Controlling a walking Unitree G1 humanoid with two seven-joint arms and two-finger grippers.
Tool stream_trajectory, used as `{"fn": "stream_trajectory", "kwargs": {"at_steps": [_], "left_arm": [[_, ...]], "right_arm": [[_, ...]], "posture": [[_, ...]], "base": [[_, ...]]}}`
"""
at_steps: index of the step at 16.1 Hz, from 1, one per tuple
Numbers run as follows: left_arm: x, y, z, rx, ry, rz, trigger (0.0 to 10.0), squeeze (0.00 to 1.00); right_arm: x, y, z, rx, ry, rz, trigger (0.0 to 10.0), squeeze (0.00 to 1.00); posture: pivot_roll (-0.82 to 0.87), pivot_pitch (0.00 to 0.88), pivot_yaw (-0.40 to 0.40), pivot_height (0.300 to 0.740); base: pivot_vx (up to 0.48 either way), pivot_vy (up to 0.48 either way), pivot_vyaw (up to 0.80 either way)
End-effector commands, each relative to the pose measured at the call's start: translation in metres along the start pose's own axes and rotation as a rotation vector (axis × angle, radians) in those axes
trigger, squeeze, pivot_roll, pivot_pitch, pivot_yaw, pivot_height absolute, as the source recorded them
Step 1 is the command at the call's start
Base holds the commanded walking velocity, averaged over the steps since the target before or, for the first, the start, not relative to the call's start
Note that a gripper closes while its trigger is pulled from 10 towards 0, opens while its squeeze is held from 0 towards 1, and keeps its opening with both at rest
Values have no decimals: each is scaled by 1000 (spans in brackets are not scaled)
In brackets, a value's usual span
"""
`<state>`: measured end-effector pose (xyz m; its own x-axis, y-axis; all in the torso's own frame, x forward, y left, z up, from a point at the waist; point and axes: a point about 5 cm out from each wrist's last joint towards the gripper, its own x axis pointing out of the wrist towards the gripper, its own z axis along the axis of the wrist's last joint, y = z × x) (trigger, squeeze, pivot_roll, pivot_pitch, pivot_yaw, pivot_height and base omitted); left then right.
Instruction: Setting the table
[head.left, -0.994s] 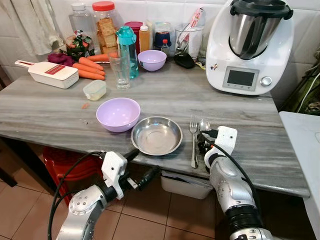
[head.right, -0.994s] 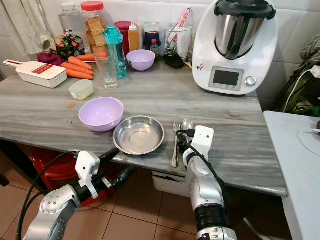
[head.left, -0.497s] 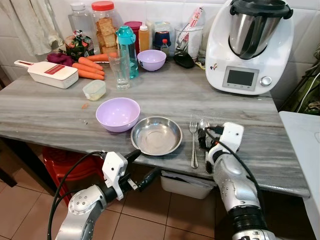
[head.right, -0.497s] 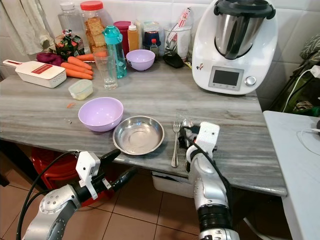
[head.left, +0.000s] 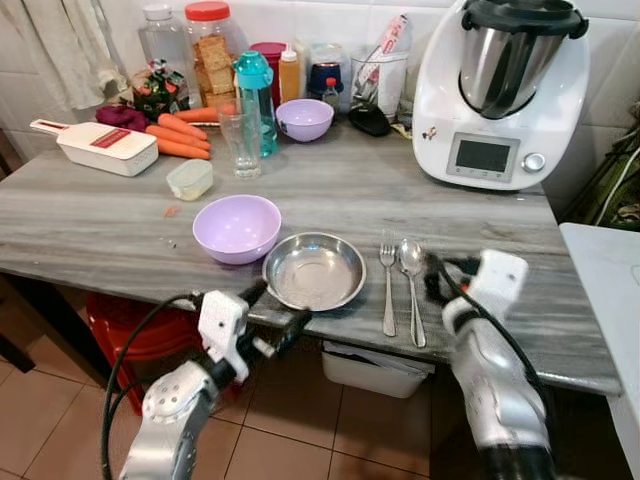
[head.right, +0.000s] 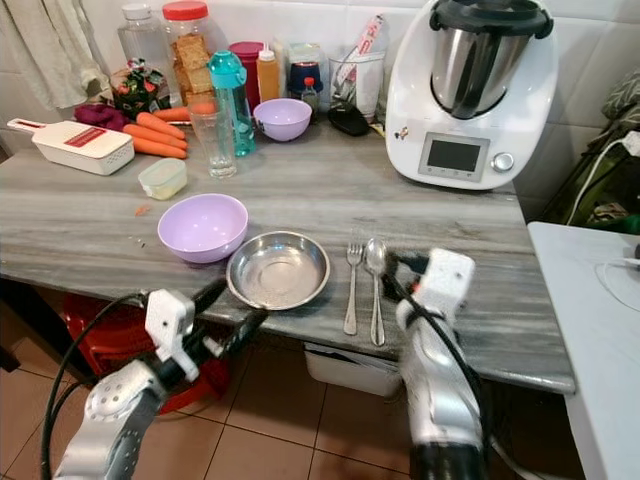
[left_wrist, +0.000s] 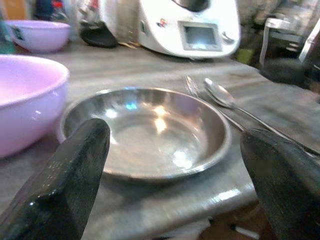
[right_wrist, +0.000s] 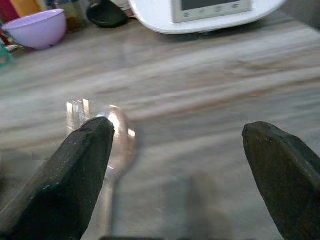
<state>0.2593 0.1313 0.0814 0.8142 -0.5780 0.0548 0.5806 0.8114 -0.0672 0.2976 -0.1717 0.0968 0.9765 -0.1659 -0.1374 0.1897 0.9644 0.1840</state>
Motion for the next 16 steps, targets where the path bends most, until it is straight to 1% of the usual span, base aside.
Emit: {"fn": "stream_trajectory", "kwargs": {"at_steps": [1,2,5,7,8,9,10,11,12,13,15,16], "left_arm": [[4,4,4,16,-14,34,10000,0],[9,7,8,36,-29,76,10000,0],[13,11,6,65,-5,167,10000,0],[12,11,5,64,-1,160,10000,0],[11,12,5,67,1,162,10000,0],[10,12,6,67,2,164,10000,0],[10,13,7,69,0,168,10000,0],[10,14,8,72,-6,185,10000,0],[9,16,10,78,-13,208,10000,0],[9,20,13,101,-18,274,10000,0],[8,28,13,153,-11,384,10000,0],[8,30,12,172,5,420,10000,0]], "right_arm": [[-3,-4,7,2,-47,-20,10000,1000],[-10,-9,10,-26,-79,-28,10000,1000],[-21,-19,12,-44,-108,-55,10000,1000],[-29,-25,4,-28,-67,-85,10000,1000],[-35,-27,-3,-59,-36,-93,10000,1000],[-39,-29,-7,-72,-27,-97,10000,922],[-42,-30,-9,-70,-25,-97,10000,894],[-43,-30,-9,-76,-32,-97,10000,529],[-43,-30,-7,-86,-45,-100,10000,243],[-46,-30,0,-104,-84,-103,10000,0],[-47,-28,11,-139,-147,-88,10000,0],[-47,-27,13,-161,-153,-78,10000,0]], "posture": [[-79,0,8,740],[-83,0,11,740],[-93,0,19,740],[-96,0,23,740],[-96,0,23,740],[-99,0,24,740],[-98,0,23,740],[-98,0,23,740],[-98,0,23,740],[-101,0,24,740],[-102,0,21,740],[-104,0,21,740]], "base": [[0,0,0],[0,0,0],[0,0,0],[0,0,0],[0,0,0],[0,0,0],[0,0,0],[0,0,0],[0,0,0],[0,0,0],[0,0,0],[0,0,0]]}}
